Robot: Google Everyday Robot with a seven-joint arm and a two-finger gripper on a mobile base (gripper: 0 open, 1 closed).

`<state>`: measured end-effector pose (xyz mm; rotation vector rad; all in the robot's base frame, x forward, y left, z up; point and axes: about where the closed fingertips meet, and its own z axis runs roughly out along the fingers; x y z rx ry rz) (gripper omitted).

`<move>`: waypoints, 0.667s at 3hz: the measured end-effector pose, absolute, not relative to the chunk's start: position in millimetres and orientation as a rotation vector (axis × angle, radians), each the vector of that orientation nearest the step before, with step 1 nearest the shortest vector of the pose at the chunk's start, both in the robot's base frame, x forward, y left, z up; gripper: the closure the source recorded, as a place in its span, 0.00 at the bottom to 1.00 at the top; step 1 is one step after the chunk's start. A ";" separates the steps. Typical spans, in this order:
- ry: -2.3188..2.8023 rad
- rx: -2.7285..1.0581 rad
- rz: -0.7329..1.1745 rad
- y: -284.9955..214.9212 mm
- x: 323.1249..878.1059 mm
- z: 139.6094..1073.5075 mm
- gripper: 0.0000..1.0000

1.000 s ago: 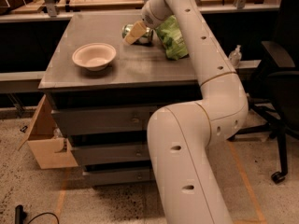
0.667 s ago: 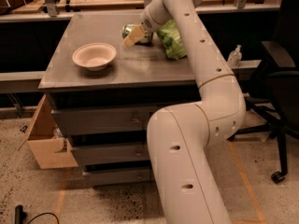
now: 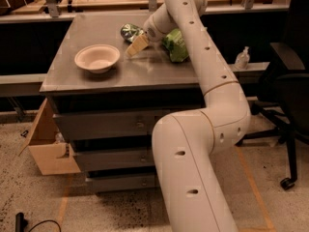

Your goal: Pick green can

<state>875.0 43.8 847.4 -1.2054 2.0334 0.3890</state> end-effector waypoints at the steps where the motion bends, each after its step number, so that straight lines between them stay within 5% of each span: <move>1: 2.052 -1.214 0.397 44.9 872.0 842.3 0.41; 2: 2.088 -1.210 0.355 44.3 872.4 842.2 0.40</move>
Offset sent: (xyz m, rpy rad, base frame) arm 0.1750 -0.0307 0.0802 -0.0956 0.0461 -0.0526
